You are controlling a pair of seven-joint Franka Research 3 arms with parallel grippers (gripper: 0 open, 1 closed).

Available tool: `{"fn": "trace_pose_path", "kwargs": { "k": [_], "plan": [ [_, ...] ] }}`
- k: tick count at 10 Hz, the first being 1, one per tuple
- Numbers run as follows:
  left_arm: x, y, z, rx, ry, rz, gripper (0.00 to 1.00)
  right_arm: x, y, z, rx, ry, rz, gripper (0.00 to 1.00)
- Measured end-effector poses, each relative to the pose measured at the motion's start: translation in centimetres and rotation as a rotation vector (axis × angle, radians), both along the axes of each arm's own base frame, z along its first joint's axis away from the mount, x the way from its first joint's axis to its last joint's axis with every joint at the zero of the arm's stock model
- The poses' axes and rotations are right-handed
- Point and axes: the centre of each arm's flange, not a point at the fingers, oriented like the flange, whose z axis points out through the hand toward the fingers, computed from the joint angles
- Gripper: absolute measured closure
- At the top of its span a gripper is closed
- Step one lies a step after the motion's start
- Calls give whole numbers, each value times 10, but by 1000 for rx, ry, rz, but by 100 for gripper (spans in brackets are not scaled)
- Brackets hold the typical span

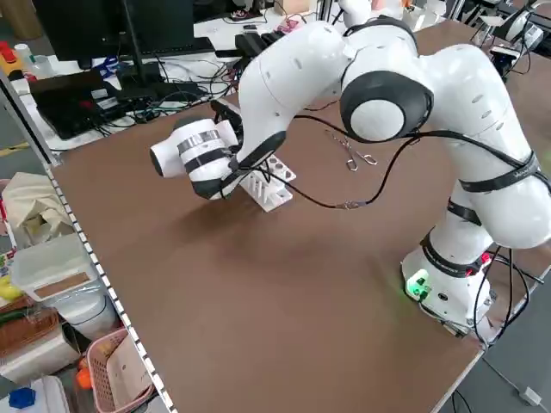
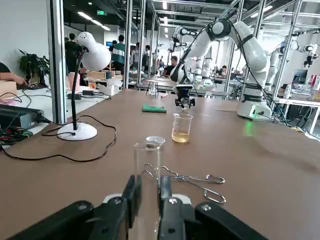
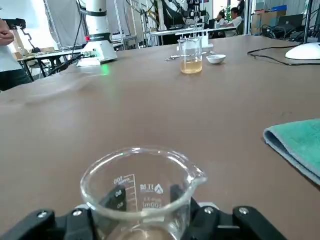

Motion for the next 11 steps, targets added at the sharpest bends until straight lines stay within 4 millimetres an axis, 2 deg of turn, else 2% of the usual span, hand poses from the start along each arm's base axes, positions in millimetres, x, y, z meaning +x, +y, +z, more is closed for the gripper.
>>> {"fn": "trace_pose_path", "kwargs": {
  "k": [1,3,8,11],
  "plan": [
    [0,1,1,2,-2,1,78,0,0,0,0,0,0,59],
    [0,3,3,3,-5,4,78,0,0,0,0,0,-1,62],
    [1,1,4,-3,-9,-2,78,3,4,1,15,-4,-17,62],
    [2,-1,7,-16,-14,-11,78,7,17,4,44,-2,-2,62]
  ]
}}
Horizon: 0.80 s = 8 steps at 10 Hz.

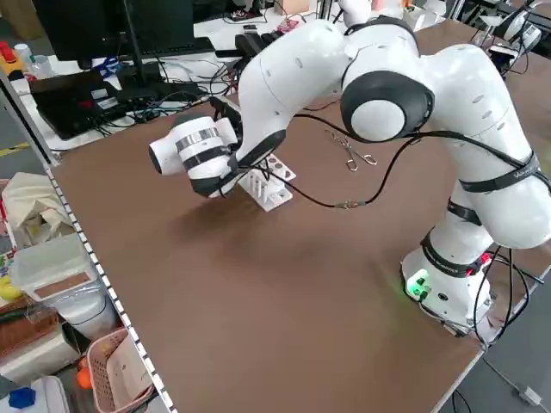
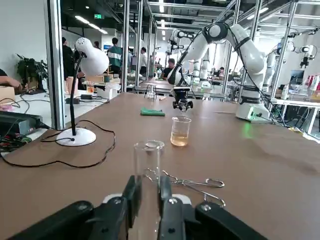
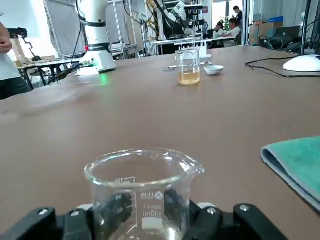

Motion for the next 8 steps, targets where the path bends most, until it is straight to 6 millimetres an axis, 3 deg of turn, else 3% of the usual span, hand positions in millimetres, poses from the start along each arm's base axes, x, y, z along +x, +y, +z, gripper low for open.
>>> {"fn": "trace_pose_path", "kwargs": {
  "k": [3,8],
  "plan": [
    [0,2,3,-13,-7,2,78,0,7,1,15,14,12,62],
    [2,-3,9,-33,-16,-14,78,10,50,2,68,14,12,62]
  ]
}}
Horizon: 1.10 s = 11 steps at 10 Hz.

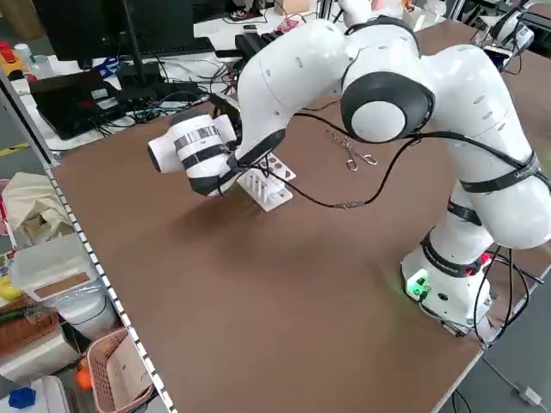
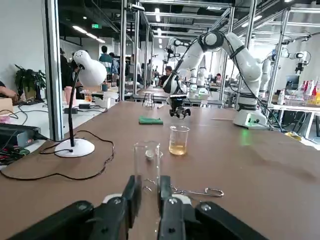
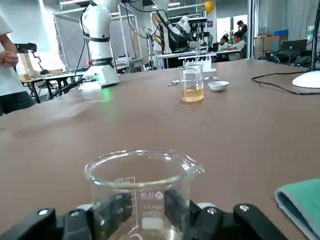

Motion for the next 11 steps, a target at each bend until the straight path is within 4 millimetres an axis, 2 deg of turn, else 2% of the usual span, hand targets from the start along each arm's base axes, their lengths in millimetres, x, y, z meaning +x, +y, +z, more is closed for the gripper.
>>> {"fn": "trace_pose_path", "kwargs": {
  "k": [2,5,8,11],
  "plan": [
    [2,-6,2,-10,-2,-11,78,0,22,-2,28,14,-18,62],
    [3,-7,6,-12,-6,-15,78,6,68,-3,68,25,-38,62],
    [6,-7,21,-11,-24,-10,78,16,115,1,99,31,-50,62],
    [12,-7,27,-4,-45,-3,78,29,148,20,100,11,-59,62]
  ]
}}
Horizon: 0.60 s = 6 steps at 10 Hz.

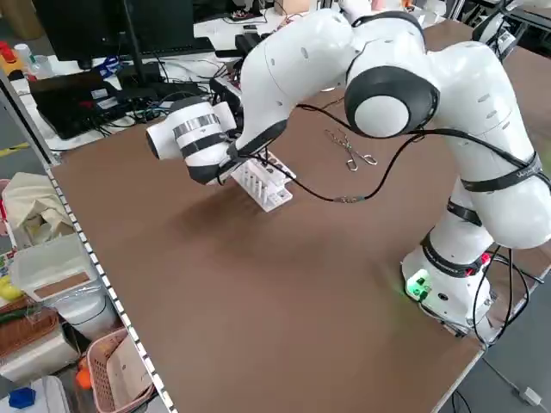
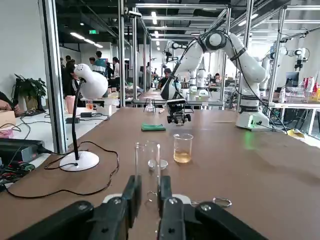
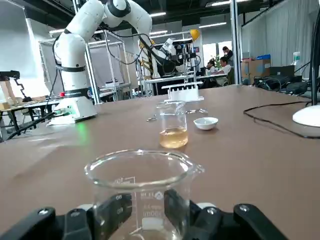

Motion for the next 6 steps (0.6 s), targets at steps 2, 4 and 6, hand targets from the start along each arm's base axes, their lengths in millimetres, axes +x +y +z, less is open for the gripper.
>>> {"fn": "trace_pose_path", "kwargs": {
  "k": [2,4,6],
  "plan": [
    [1,-3,1,-2,3,-4,78,5,24,10,2,-17,-6,62],
    [8,-15,6,-12,31,-18,78,0,51,9,2,-8,3,62],
    [17,-26,16,0,58,-20,78,-10,70,7,15,15,-6,62]
  ]
}}
